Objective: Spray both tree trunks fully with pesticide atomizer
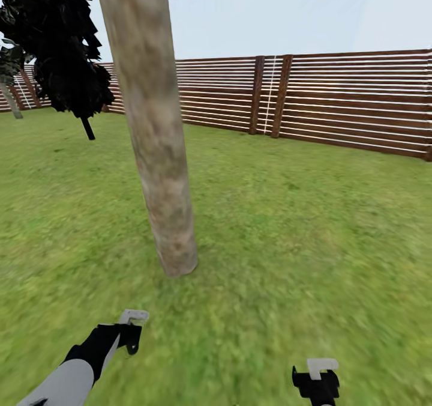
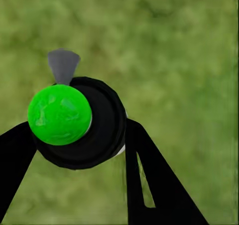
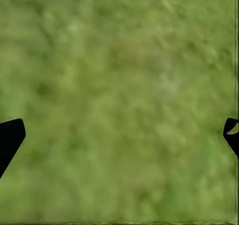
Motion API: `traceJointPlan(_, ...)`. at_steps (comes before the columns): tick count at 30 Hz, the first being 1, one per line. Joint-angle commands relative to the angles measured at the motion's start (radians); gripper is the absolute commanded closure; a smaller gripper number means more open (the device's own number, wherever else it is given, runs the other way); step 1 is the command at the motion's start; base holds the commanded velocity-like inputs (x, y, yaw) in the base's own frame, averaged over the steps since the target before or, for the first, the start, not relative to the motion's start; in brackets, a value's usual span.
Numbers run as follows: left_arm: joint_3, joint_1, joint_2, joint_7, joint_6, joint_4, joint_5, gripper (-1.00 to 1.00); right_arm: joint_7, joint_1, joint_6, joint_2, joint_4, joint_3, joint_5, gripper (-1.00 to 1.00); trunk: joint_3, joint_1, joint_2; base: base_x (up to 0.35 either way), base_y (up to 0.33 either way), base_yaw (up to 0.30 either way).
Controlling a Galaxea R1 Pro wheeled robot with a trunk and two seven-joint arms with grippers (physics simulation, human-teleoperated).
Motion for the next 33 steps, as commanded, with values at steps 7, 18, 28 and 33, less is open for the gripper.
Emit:
traceJointPlan(7, 0.006, -0.080, -0.022, -0.011, 0.095, -0.053, -0.003, 1.00, -0.004, -0.001, -0.004, -0.001, 0.003, -0.007, 0.011, -1.00, 0.003, 0.000, 0.000, -0.185, -0.077, -0.269)
traceJointPlan(18, 0.008, -0.208, -0.011, -0.020, 0.234, -0.146, -0.002, 1.00, -0.004, -0.001, -0.002, -0.001, 0.004, -0.007, 0.012, -1.00, 0.005, 0.000, 0.000, -0.007, -0.001, -0.043)
traceJointPlan(28, 0.001, -0.219, -0.052, -0.019, 0.254, -0.174, -0.003, 1.00, -0.004, -0.001, -0.002, -0.001, 0.003, -0.007, 0.012, -1.00, 0.005, 0.000, 0.000, 0.141, -0.101, 0.000)
traceJointPlan(33, 0.001, -0.221, -0.054, -0.018, 0.258, -0.177, -0.002, 1.00, -0.004, -0.001, -0.002, -0.001, 0.003, -0.007, 0.012, -1.00, 0.005, 0.000, 0.000, -0.093, -0.230, 0.010)
